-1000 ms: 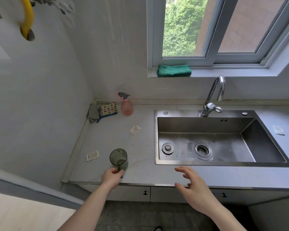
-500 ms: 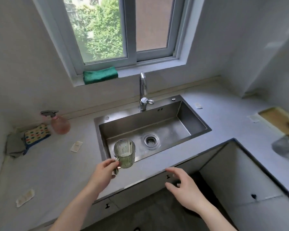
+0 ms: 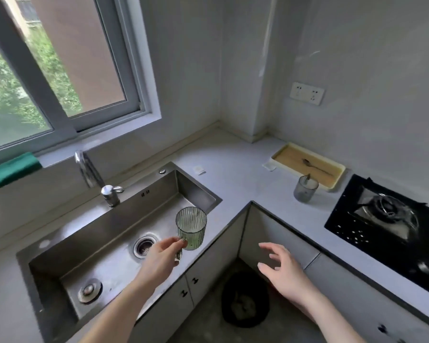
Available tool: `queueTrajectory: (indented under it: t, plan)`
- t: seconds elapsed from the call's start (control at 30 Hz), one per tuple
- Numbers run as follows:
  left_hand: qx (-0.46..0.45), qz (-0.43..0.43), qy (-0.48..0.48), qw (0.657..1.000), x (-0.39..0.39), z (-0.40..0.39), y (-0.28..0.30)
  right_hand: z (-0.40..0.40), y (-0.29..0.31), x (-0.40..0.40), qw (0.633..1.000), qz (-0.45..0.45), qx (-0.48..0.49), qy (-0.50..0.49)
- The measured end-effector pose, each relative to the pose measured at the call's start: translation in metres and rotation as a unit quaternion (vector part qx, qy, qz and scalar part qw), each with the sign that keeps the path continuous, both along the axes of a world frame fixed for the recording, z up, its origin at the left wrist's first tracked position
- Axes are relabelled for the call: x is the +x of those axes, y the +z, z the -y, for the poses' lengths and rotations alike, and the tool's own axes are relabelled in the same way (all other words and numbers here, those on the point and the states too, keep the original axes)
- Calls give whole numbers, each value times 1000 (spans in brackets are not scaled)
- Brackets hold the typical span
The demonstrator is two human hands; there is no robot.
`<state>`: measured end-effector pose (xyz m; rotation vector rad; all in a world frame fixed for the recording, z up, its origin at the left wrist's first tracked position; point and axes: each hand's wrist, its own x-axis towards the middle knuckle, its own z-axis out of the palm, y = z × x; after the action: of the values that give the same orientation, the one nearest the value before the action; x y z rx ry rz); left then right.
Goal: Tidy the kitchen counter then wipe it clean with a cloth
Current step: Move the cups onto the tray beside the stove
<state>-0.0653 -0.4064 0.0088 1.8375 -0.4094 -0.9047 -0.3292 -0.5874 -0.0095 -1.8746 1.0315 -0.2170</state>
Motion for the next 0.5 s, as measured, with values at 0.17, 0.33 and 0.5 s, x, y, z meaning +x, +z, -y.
queueTrajectory:
  t: [0.17,0.33,0.5]
  plan:
    - [19,14,-74,997,-26,97,2,60,-2,-41,998,-35,-4,-48]
    - [48,-12,-124,991,-34,186,-8,91,-10,-65,993,-50,-4,-108]
    - [71,-21,-188,979,-30,299,-35,123,-24,-74,980,-83,8,-180]
